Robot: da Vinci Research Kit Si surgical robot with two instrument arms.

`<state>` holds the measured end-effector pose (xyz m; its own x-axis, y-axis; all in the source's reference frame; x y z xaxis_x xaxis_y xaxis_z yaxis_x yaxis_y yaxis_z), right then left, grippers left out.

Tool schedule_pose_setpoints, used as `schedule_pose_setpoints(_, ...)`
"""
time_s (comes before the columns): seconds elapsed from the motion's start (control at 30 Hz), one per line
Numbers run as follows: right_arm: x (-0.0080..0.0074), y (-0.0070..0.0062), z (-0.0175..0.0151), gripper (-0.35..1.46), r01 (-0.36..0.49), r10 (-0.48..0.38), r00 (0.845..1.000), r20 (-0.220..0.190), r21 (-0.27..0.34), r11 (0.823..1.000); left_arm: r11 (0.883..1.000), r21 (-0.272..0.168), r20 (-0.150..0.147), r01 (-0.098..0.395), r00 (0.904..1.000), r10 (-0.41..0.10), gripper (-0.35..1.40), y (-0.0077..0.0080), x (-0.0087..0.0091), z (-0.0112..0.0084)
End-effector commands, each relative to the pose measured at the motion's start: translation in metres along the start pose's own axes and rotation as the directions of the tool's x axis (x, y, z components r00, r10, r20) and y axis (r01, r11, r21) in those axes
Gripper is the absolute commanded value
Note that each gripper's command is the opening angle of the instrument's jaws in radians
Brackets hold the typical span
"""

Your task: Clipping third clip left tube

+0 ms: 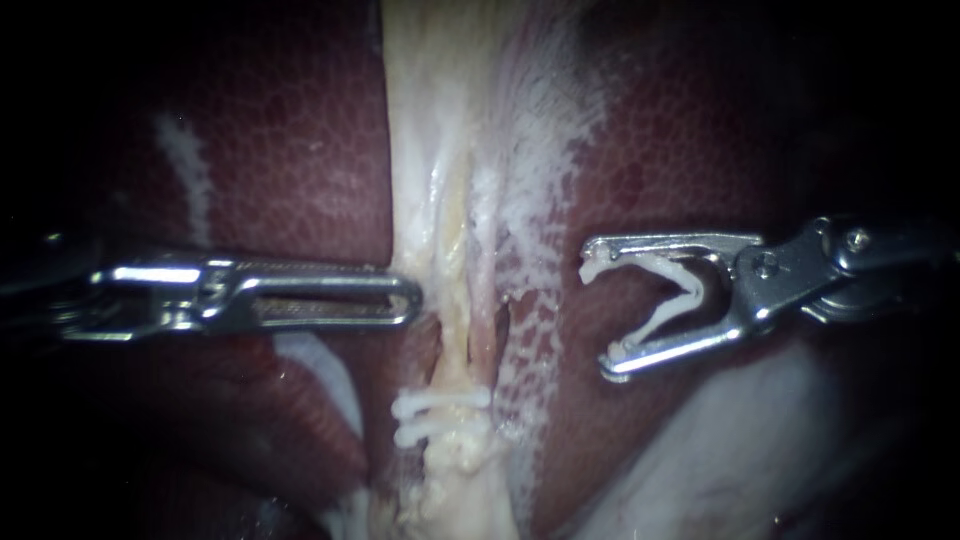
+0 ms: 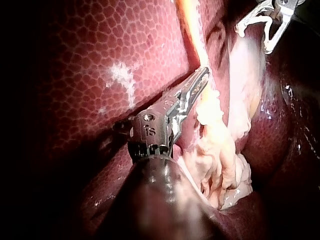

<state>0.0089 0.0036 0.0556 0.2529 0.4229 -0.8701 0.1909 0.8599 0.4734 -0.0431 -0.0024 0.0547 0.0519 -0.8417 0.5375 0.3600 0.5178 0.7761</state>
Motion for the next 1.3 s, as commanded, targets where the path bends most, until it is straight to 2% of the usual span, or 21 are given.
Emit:
schedule_pose_setpoints(0.03,0.0000,0.0000,0.0000,0.60,0.000,0.000,1.000,0.000,0.000,1.000,1.000,-0.001,0.000,0.000,1.0000,0.000,-0.35,0.0000,0.0000,0.0000)
schedule_pose_setpoints(0.2,-0.0002,0.0000,0.0001,0.60,0.001,-0.001,1.000,0.000,-0.001,1.000,1.000,-0.001,-0.001,0.000,1.0000,0.000,-0.35,0.0000,0.0000,-0.0001)
schedule_pose_setpoints(0.3,-0.0008,0.0000,0.0005,0.60,0.005,-0.005,1.000,0.002,-0.003,1.000,1.000,0.002,-0.002,0.001,1.0000,-0.001,-0.35,0.0000,-0.0003,-0.0003)
schedule_pose_setpoints(0.33,-0.0013,0.0000,0.0008,0.60,0.013,-0.013,1.000,0.003,-0.005,1.000,1.000,0.003,-0.002,0.003,1.0000,-0.003,-0.35,0.0000,-0.0005,-0.0005)
schedule_pose_setpoints(0.53,-0.0043,0.0001,0.0034,0.60,-0.057,0.057,0.998,-0.001,0.000,0.998,1.000,0.006,-0.007,0.013,0.9999,-0.013,-0.35,-0.0001,-0.0023,-0.0019)
schedule_pose_setpoints(0.67,-0.0063,0.0003,0.0059,0.60,-0.085,0.085,0.996,-0.002,0.012,0.996,1.000,0.006,0.011,0.029,0.9995,-0.029,-0.35,-0.0007,-0.0041,-0.0034)
schedule_pose_setpoints(0.8,-0.0075,0.0007,0.0083,0.60,-0.106,0.106,0.994,-0.003,0.026,0.994,1.000,0.008,0.033,0.022,0.9992,-0.022,-0.35,-0.0017,-0.0059,-0.0051)
schedule_pose_setpoints(0.9,-0.0080,0.0008,0.0102,0.60,-0.112,0.112,0.994,-0.003,0.034,0.993,1.000,0.012,0.041,0.020,0.9990,-0.020,-0.35,-0.0026,-0.0065,-0.0059)
schedule_pose_setpoints(1.07,-0.0083,0.0009,0.0127,0.60,-0.125,0.125,0.992,-0.004,0.045,0.991,1.000,0.010,0.045,0.014,0.9989,-0.015,-0.35,-0.0037,-0.0066,-0.0062)
schedule_pose_setpoints(1.3,-0.0077,0.0016,0.0154,0.60,-0.138,0.139,0.990,-0.005,0.068,0.988,1.000,0.009,0.045,0.013,0.9989,-0.014,-0.35,-0.0041,-0.0065,-0.0062)
